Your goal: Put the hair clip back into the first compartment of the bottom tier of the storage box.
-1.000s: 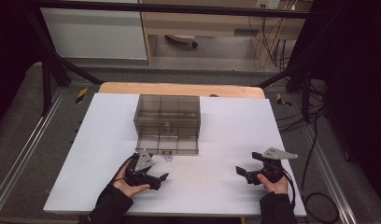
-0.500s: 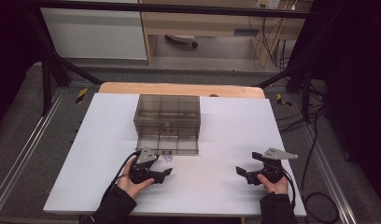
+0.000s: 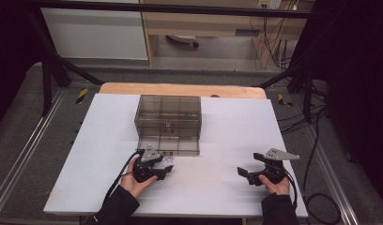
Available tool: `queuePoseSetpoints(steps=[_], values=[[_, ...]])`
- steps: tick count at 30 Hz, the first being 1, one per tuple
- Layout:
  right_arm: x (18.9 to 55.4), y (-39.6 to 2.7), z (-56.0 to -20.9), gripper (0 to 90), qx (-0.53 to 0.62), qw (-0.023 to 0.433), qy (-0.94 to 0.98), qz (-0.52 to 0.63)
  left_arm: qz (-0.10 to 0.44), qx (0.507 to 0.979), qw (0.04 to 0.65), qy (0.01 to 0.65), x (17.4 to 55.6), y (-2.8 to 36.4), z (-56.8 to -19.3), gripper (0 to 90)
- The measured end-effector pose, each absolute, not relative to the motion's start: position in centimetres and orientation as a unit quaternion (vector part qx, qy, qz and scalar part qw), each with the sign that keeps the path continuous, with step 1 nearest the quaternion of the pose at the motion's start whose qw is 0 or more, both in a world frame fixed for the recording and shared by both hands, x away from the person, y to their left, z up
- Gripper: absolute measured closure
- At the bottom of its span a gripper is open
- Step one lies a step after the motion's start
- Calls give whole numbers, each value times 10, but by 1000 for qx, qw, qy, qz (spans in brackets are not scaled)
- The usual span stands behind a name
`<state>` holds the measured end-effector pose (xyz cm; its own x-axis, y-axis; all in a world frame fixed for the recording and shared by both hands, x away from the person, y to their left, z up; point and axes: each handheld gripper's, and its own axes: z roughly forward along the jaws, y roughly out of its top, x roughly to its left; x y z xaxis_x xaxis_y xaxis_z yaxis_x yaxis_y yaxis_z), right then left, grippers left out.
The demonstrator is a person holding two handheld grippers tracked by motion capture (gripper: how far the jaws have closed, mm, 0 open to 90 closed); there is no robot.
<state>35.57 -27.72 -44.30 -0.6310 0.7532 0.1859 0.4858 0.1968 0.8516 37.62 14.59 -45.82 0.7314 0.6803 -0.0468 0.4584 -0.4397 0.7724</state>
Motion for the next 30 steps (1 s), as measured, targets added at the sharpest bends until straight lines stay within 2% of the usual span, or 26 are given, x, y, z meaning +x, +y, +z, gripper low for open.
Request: queuePoseSetpoints(steps=[11, 20, 30], values=[[356, -278, -443, 12, 408, 138, 761, 486, 147, 855, 372, 329, 381, 133, -455, 412], [356, -278, -443, 12, 408, 138, 760, 486, 144, 864, 355, 326, 382, 125, -453, 343], [356, -279, -443, 12, 407, 139, 760, 487, 130, 874, 359, 301, 376, 123, -452, 392]])
